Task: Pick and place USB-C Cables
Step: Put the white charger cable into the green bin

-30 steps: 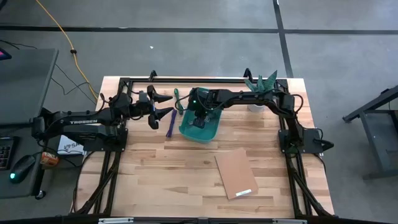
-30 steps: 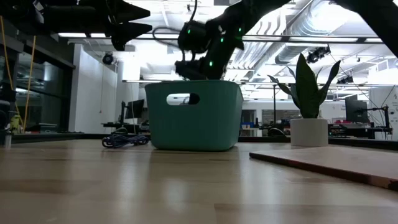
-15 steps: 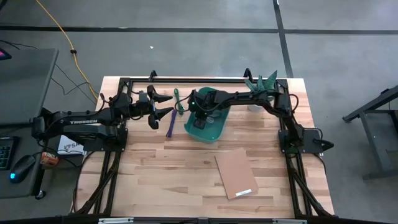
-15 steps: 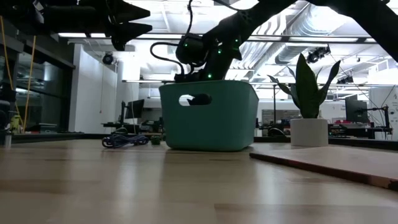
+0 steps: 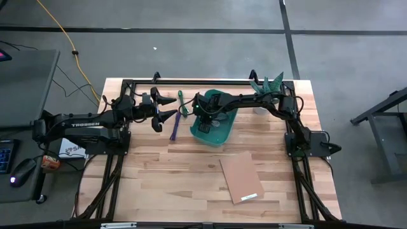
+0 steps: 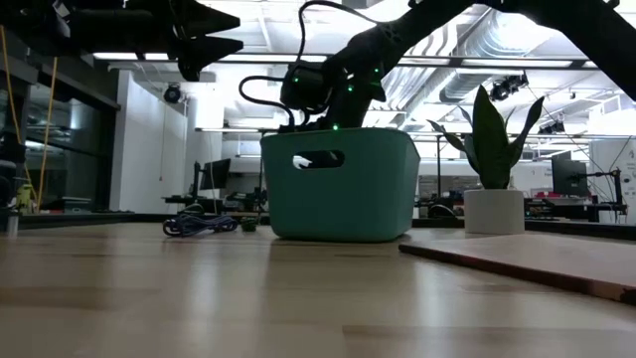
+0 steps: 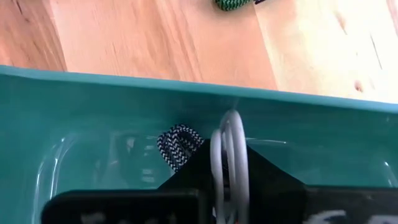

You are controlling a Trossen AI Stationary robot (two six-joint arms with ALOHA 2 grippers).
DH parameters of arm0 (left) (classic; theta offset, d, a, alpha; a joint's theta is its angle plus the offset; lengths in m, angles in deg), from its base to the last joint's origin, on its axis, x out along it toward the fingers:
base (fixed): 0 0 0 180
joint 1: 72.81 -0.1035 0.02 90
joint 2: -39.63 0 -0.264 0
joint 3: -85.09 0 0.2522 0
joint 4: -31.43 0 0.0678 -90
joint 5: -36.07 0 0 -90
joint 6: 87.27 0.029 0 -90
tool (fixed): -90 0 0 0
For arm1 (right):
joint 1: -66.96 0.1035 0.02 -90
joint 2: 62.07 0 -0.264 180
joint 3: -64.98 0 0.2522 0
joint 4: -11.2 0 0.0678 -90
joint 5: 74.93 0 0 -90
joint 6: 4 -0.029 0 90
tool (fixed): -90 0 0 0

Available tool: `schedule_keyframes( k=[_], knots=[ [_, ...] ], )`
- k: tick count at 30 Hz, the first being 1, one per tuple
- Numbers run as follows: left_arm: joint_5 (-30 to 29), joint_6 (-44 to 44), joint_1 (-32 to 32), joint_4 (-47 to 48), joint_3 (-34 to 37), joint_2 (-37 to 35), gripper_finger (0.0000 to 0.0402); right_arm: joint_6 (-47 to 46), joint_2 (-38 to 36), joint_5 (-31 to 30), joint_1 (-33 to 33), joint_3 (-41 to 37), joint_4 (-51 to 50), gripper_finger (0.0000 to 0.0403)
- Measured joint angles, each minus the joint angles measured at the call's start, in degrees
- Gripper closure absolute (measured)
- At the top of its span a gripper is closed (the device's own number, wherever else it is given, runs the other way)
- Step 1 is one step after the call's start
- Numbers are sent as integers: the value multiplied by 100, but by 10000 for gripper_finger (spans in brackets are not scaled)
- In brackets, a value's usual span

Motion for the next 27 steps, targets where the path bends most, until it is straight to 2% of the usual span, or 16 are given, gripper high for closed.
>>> schedule_keyframes(
  k=[11, 27],
  knots=[
    [-1, 1, -2, 0, 0, 0, 171, 0, 4, 0, 0, 0, 92, 345],
    [-1, 0, -2, -4, 0, 0, 171, -6, 4, 0, 0, 0, 100, 330]
  ],
)
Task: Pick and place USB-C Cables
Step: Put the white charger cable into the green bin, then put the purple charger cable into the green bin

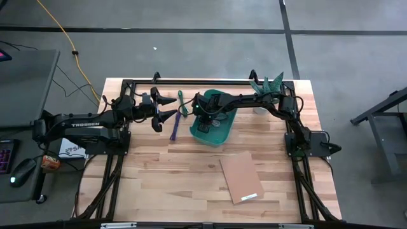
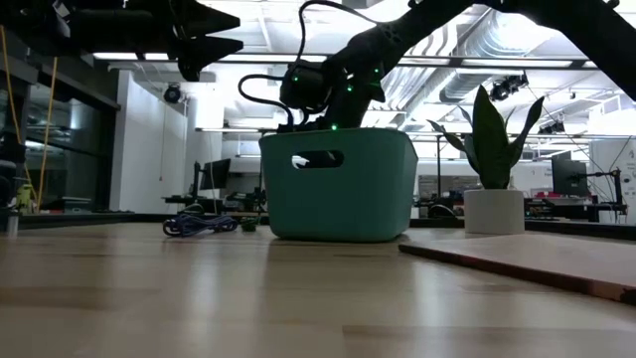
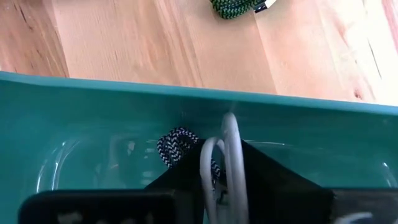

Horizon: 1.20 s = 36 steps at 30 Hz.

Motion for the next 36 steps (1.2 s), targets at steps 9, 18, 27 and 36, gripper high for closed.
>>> schedule_keyframes(
  k=[9, 18, 27, 36],
  knots=[
    [0, 0, 1, -1, 0, 0, 171, 2, 0, 0, 7, 0, 46, 225],
    [0, 0, 1, -1, 0, 0, 171, 8, 0, -54, 7, 0, 81, 176],
    [0, 0, 2, -1, 0, 0, 171, 8, 0, -52, 7, 0, 79, 176],
    [0, 0, 1, -3, 0, 0, 171, 27, -2, -44, 8, 669, -505, 176]
  ],
)
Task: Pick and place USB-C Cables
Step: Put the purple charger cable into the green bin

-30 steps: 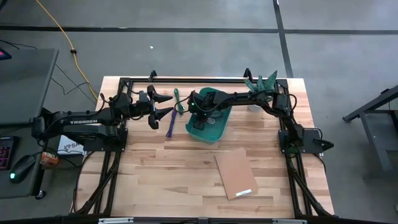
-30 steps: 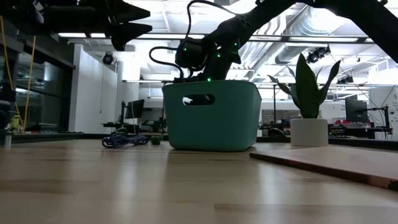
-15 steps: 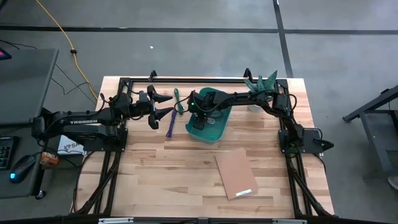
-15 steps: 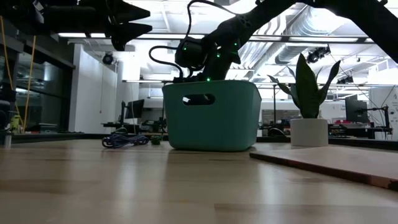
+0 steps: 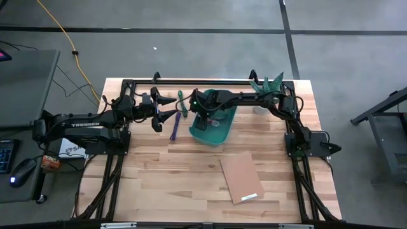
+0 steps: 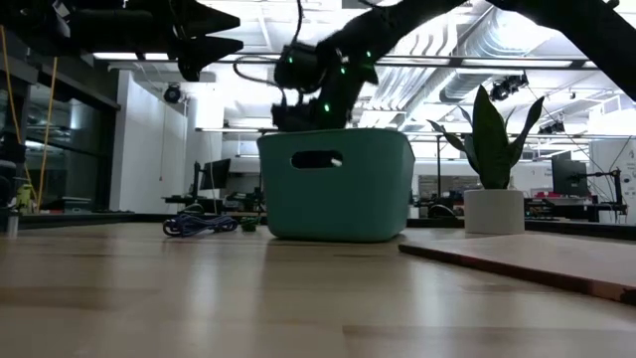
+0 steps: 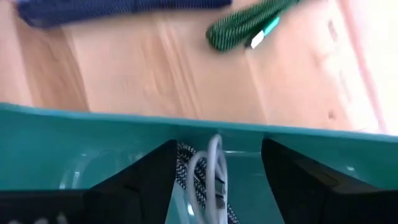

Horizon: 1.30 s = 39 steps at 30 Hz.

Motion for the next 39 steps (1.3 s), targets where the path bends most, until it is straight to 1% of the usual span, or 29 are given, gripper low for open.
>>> schedule_keyframes(
  k=[7, 12, 16, 20, 23, 26, 33, 36, 39],
  knots=[
    [-25, 12, -4, -61, -3, -11, 171, 282, 0, -8, 18, 1040, -1012, 176],
    [24, 0, 5, 98, 11, 15, 171, 469, -28, 5, 14, 1582, -1571, 176],
    [9, 0, 1, 128, 7, 0, 171, 557, -93, -2, 3, 1677, -2075, 176],
    [-3, 2, -1, 151, 7, 0, 171, 582, -572, -78, 5, 1334, -2221, 176],
    [-7, 2, 0, 145, 7, 0, 171, 513, -1180, -120, 5, 710, -2024, 176],
    [-11, 2, -1, 144, 7, 0, 171, 381, -2100, -127, 7, -339, -1151, 176],
    [-22, 0, -4, 140, 7, 0, 171, 108, -4398, -60, 14, -3341, 2050, 176],
    [-22, 0, -4, 138, 7, 0, 171, 7, -5121, -39, 14, -4308, 3307, 176],
    [-22, 2, -4, 136, 7, 0, 171, 73, -5627, -36, 14, -5001, 4304, 176]
  ],
)
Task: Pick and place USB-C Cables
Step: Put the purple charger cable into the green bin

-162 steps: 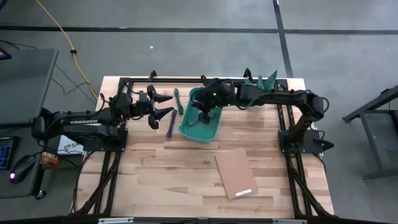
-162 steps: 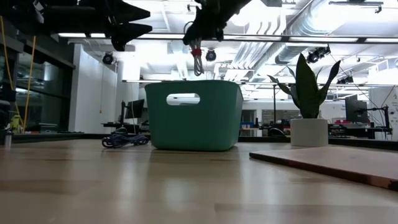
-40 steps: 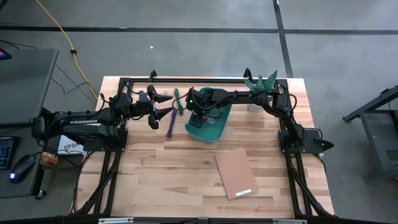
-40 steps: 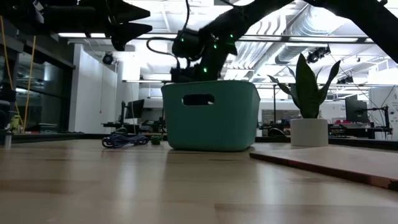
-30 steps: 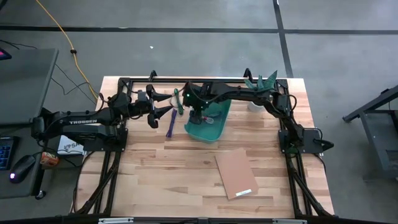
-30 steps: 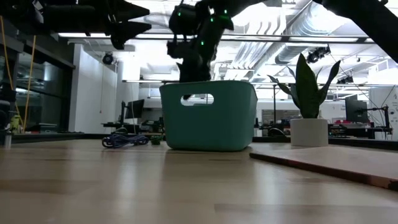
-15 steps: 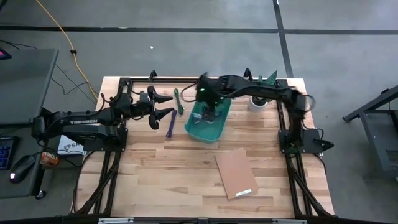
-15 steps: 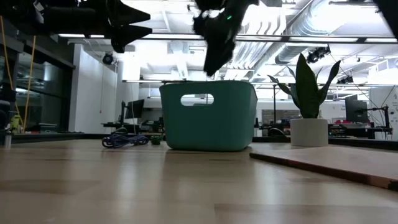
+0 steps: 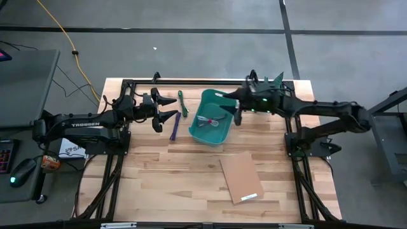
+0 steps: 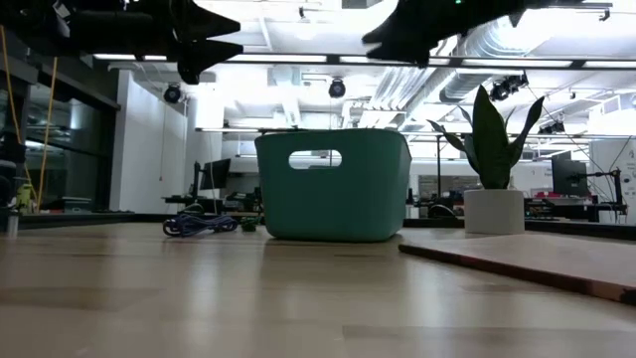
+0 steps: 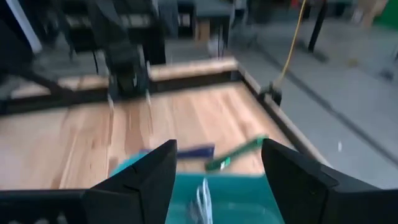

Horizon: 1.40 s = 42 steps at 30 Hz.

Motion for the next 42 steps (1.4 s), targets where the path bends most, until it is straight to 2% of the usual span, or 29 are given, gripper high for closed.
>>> schedule_keyframes(
  k=[4, 8, 34, 37, 40, 42],
  knots=[
    [-28, 0, 1, -2, -2, 0, 171, 135, -399, 16, 0, -608, 990, 176],
    [-31, -1, 0, 0, -2, 0, 171, 157, -561, 16, 0, -931, 1420, 176],
    [-42, -117, 2, 46, -7, 0, 171, -48, -550, 14, 0, -1014, 1036, 176],
    [-51, -614, 4, 64, -7, 0, 171, -91, -550, 12, 1, -1014, 945, 176],
    [-347, -1074, 74, 255, -10, -2, 174, -92, -550, 12, 0, -1014, 935, 176],
    [-811, -1103, 207, 657, -74, 0, 176, -92, -550, 12, 0, -1014, 934, 176]
  ],
)
